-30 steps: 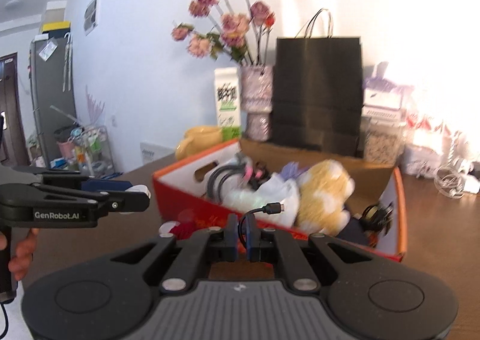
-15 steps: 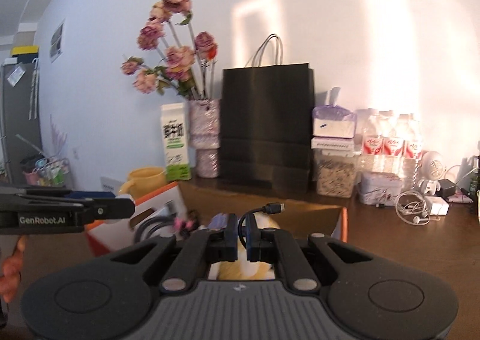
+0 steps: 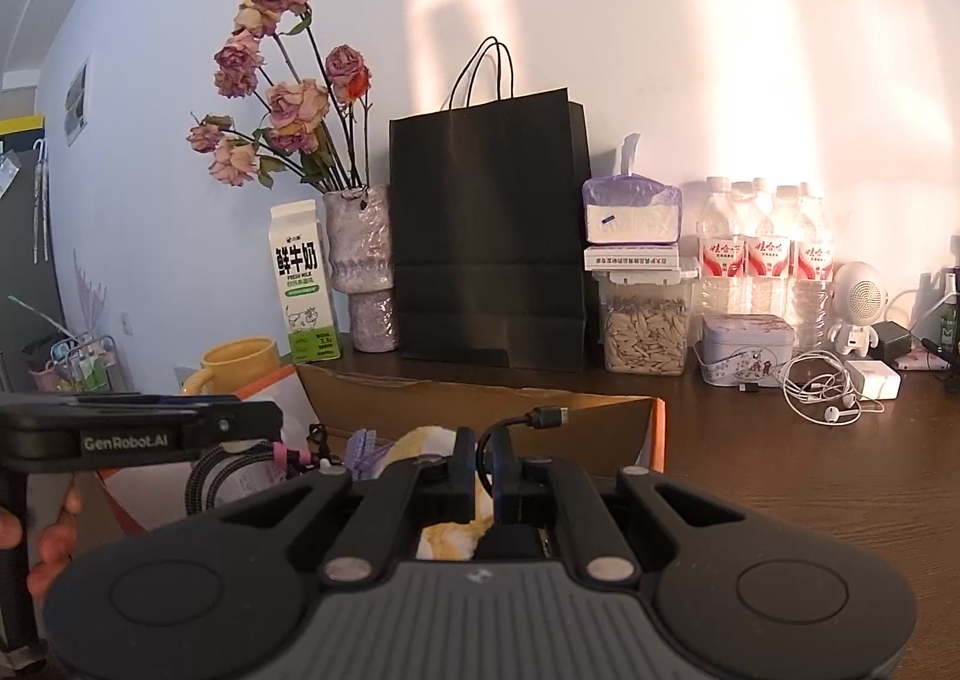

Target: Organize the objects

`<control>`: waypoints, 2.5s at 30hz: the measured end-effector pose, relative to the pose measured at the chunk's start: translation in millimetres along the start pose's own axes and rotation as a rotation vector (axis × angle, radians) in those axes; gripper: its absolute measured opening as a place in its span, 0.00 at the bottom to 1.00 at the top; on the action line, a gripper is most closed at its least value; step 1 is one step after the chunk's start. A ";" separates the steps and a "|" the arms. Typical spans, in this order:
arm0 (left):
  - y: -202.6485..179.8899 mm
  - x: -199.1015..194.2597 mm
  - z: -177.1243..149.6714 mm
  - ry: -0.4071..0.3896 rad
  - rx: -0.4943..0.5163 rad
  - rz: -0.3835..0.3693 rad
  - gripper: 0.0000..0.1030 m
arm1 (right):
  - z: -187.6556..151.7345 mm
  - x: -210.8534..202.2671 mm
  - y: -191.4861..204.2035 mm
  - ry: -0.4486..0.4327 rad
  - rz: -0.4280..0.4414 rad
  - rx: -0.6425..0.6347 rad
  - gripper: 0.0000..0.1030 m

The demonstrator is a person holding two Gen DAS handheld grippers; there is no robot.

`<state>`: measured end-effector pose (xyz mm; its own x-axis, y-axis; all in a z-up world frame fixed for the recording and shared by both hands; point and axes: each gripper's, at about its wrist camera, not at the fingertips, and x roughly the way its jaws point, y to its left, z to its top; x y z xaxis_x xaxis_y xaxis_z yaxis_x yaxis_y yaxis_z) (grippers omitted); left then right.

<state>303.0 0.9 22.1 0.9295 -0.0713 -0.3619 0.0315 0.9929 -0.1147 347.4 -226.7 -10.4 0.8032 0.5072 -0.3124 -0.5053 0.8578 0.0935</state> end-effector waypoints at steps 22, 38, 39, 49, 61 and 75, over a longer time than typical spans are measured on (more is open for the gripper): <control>2.1 -12.6 2.1 -0.075 -0.020 0.086 1.00 | -8.2 0.4 2.4 0.002 -0.011 -0.006 1.00; 5.1 -48.8 -6.4 -0.033 -0.011 0.087 1.00 | -12.5 -15.1 18.0 -0.013 -0.013 -0.041 1.00; 7.0 -53.2 -9.2 -0.023 -0.010 0.091 1.00 | -13.1 -17.9 20.3 -0.014 -0.012 -0.044 1.00; 17.7 -97.0 -42.0 0.070 0.008 0.111 1.00 | -26.9 -51.1 42.1 0.009 -0.002 -0.075 1.00; -2.1 -125.7 -90.3 0.188 0.053 0.071 0.97 | -49.5 -75.6 62.7 0.090 0.015 -0.110 1.00; -32.4 -120.5 -114.4 0.248 0.162 0.022 0.24 | -65.1 -88.0 69.0 0.129 0.035 -0.106 1.00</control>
<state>147.9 -33.5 -36.5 0.8128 -0.0512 -0.5803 0.0892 0.9953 0.0372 221.3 -217.5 -38.0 0.7408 0.5161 -0.4299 -0.5682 0.8228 0.0086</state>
